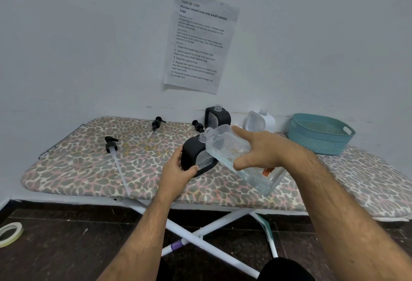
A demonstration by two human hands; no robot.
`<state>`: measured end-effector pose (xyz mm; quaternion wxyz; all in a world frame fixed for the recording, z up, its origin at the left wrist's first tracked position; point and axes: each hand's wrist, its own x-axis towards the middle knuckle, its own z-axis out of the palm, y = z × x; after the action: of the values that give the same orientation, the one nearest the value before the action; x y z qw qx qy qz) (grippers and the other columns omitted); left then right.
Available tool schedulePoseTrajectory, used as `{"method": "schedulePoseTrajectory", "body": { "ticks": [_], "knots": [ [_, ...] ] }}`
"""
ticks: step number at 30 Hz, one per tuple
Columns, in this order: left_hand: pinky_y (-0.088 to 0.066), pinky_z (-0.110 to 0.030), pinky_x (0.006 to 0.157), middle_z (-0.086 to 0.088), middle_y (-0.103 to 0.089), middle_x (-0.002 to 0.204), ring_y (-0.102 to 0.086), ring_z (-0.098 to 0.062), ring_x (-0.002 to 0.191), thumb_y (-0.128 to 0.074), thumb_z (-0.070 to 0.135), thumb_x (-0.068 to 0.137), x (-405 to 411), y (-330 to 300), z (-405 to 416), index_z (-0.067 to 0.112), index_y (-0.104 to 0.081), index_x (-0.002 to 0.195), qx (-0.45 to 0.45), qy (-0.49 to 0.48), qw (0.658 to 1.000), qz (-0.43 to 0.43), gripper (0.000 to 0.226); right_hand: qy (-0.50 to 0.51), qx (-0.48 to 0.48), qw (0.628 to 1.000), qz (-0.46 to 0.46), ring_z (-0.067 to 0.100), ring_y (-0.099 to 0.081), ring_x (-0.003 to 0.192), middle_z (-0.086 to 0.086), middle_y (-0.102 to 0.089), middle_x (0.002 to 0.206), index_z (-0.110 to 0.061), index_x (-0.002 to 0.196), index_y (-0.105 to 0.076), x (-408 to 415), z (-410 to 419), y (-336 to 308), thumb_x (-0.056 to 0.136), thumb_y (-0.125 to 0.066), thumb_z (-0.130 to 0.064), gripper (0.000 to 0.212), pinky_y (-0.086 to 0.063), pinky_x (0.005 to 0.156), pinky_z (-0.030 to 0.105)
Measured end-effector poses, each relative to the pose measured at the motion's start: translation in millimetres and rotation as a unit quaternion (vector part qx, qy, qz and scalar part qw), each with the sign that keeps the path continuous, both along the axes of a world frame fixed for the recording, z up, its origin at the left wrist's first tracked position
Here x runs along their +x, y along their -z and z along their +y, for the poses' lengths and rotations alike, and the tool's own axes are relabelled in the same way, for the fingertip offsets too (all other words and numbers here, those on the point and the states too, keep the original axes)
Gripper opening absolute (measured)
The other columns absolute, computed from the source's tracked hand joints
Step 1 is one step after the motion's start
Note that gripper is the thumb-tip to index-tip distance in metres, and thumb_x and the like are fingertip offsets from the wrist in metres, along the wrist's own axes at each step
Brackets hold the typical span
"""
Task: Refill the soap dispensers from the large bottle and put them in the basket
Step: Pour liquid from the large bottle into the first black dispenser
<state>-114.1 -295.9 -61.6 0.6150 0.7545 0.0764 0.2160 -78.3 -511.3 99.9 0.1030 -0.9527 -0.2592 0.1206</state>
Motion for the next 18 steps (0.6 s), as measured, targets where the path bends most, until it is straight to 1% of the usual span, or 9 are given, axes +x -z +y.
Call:
{"method": "schedulePoseTrajectory", "body": {
  "ticks": [1,4,7,9,11,14,17,18],
  "knots": [
    [-0.051,-0.014,0.086,0.025,-0.059,0.111,-0.060,0.007,0.102,-0.073,0.003,0.083,0.3,0.4,0.4,0.044,-0.044,0.126,0.001,0.000,1.000,0.001,0.065,0.000,-0.002,1.000,-0.002,0.015,-0.071,0.079,-0.013,-0.056,0.087,-0.045,0.155,-0.005,0.0,0.1,-0.1,0.077,-0.068,-0.048,0.100,-0.056,0.079,0.030],
    [-0.050,-0.011,0.083,0.024,-0.058,0.111,-0.060,0.007,0.102,-0.073,0.002,0.084,0.5,0.2,0.4,0.043,-0.044,0.127,-0.001,0.000,1.000,0.001,0.065,0.000,-0.006,1.000,-0.002,0.016,-0.070,0.080,-0.012,-0.056,0.089,-0.045,0.155,-0.005,0.7,0.2,0.3,0.077,-0.068,-0.048,0.100,-0.057,0.083,0.032],
    [-0.050,-0.012,0.084,0.023,-0.059,0.112,-0.060,0.004,0.104,-0.073,0.002,0.084,1.2,0.0,0.5,0.041,-0.045,0.128,-0.003,0.003,1.000,0.004,0.065,0.002,-0.011,1.000,-0.006,0.017,-0.069,0.086,-0.004,-0.058,0.098,-0.045,0.155,-0.005,0.8,0.2,0.2,0.077,-0.068,-0.049,0.101,-0.055,0.086,0.033],
    [-0.050,-0.012,0.083,0.023,-0.059,0.112,-0.060,0.004,0.104,-0.073,0.003,0.084,1.4,-0.1,0.6,0.038,-0.046,0.131,-0.002,0.003,1.000,0.006,0.065,0.003,-0.010,1.000,-0.007,0.018,-0.069,0.088,-0.004,-0.056,0.099,-0.045,0.155,-0.005,0.8,0.0,0.5,0.077,-0.068,-0.049,0.101,-0.054,0.085,0.032],
    [-0.050,-0.014,0.084,0.022,-0.059,0.112,-0.060,0.004,0.104,-0.073,0.003,0.084,1.4,-0.1,0.7,0.036,-0.046,0.133,0.000,0.002,1.000,0.006,0.065,0.002,-0.006,1.000,-0.004,0.016,-0.069,0.085,-0.007,-0.057,0.094,-0.045,0.155,-0.005,0.0,-0.3,0.1,0.077,-0.068,-0.049,0.101,-0.054,0.085,0.032],
    [-0.050,-0.012,0.082,0.022,-0.060,0.111,-0.060,0.005,0.102,-0.072,0.002,0.084,0.6,-0.2,0.2,0.041,-0.045,0.128,-0.001,0.000,1.000,0.004,0.064,0.000,-0.006,1.000,-0.006,0.014,-0.068,0.079,-0.011,-0.057,0.087,-0.045,0.155,-0.005,-0.1,-0.9,-0.2,0.077,-0.068,-0.049,0.101,-0.056,0.086,0.035],
    [-0.051,-0.013,0.083,0.021,-0.060,0.112,-0.062,0.004,0.101,-0.072,0.002,0.084,-0.1,-1.1,-0.6,0.043,-0.046,0.125,0.001,0.000,1.000,0.001,0.064,0.003,-0.005,1.000,-0.002,0.014,-0.070,0.077,-0.010,-0.059,0.089,-0.046,0.155,-0.006,0.5,-0.9,0.1,0.077,-0.068,-0.048,0.100,-0.056,0.082,0.033],
    [-0.052,-0.012,0.082,0.021,-0.061,0.111,-0.063,0.007,0.099,-0.072,0.001,0.084,-0.6,-1.5,-0.9,0.044,-0.047,0.122,0.000,0.000,1.000,-0.002,0.063,0.005,0.000,1.000,0.004,0.014,-0.071,0.075,-0.009,-0.060,0.092,-0.046,0.155,-0.006,0.6,-0.8,0.5,0.076,-0.068,-0.048,0.100,-0.057,0.081,0.032]
  ]
}}
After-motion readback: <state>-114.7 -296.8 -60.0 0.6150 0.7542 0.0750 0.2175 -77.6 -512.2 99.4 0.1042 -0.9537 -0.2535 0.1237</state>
